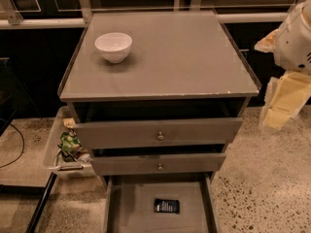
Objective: Pick rxbar blueberry from bottom drawer and place on counter
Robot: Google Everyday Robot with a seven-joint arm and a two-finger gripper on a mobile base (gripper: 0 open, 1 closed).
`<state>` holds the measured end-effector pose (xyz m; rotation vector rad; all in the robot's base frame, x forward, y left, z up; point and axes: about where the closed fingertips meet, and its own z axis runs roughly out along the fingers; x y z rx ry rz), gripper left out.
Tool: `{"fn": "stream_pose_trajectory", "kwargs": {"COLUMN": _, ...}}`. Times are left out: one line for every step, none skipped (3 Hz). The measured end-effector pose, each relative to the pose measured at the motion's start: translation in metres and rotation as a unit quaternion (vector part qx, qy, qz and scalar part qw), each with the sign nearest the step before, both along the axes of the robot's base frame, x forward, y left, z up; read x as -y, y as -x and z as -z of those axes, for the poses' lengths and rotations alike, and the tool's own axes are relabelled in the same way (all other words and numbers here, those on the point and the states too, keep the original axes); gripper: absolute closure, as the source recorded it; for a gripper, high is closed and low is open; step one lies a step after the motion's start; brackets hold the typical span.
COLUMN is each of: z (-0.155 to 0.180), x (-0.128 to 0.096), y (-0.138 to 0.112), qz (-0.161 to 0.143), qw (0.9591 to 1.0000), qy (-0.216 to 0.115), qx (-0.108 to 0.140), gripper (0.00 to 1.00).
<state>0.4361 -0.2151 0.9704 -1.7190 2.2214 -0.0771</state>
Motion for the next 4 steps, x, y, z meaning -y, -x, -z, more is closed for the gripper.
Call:
{"fn": "stream_pose_trajectory", "kwargs": {"z": 0.035, "x": -0.003, "y": 0.009, "qz": 0.004, "qw": 0.9994, "qy": -0.027, "qx": -0.02, "gripper": 0.0}}
{"fn": "stream_pose_trajectory", "kwargs": {"z": 0.088, "x": 0.001, "y": 0.03, "qz": 0.017, "qw": 0.9972, "qy": -0.044, "qx": -0.058, "gripper": 0.0}}
{"fn": "stream_pose_trajectory", "kwargs": {"z": 0.087, "x": 0.001, "y": 0.03, "qz": 0.017, "qw": 0.9972, "qy": -0.045, "qx": -0.058, "gripper": 0.0}}
{"fn": "stream_pose_trajectory", "kwargs": {"z": 0.126, "x": 0.001, "y": 0.036, "qz": 0.019, "qw": 0.9957, "qy": -0.059, "qx": -0.069, "gripper": 0.0}}
